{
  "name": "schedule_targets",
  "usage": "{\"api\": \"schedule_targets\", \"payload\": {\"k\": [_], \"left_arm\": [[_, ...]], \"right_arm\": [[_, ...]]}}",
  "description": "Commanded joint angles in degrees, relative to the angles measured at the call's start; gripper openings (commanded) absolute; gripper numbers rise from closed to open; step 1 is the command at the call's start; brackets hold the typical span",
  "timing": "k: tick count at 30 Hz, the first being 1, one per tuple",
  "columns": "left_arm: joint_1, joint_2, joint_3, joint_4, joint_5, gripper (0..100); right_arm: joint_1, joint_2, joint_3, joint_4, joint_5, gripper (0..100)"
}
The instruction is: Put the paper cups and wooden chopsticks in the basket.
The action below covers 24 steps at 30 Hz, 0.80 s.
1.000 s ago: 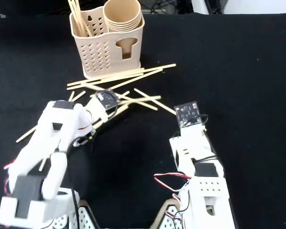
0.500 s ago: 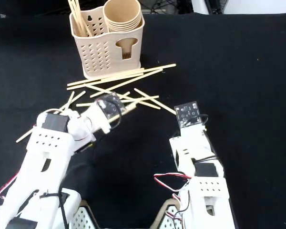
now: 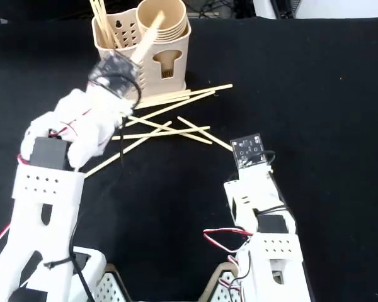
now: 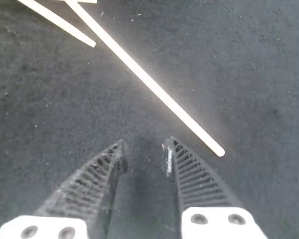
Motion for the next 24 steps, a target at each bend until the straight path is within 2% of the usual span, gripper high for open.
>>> {"api": "schedule_targets", "payload": {"k": [1,4,9,12,15,19,24], "left_arm": [[-0.8,-2.4,-4.6,-9.9,5.0,3],[-1.5,-2.5,-1.9,-24.8,7.8,3],[-3.8,-2.3,6.6,-54.6,15.1,3],[-4.5,-2.1,11.1,-66.2,19.5,3],[-4.5,0.2,12.0,-69.8,24.0,3],[-4.7,8.0,6.2,-69.9,29.7,3],[-5.3,18.8,-1.6,-69.8,32.6,3]], "right_arm": [[-0.4,-0.7,-0.1,-1.1,0.1,14.1],[-0.4,-0.7,-0.1,-1.1,0.1,14.1],[-0.4,-0.7,-0.1,-1.1,0.1,14.1],[-0.4,-0.7,-0.1,-1.1,0.1,14.1],[-0.4,-0.7,-0.1,-1.1,0.1,14.1],[-0.4,-0.7,-0.1,-1.1,0.1,14.1],[-0.4,-0.7,-0.1,-1.1,0.1,14.1]]}}
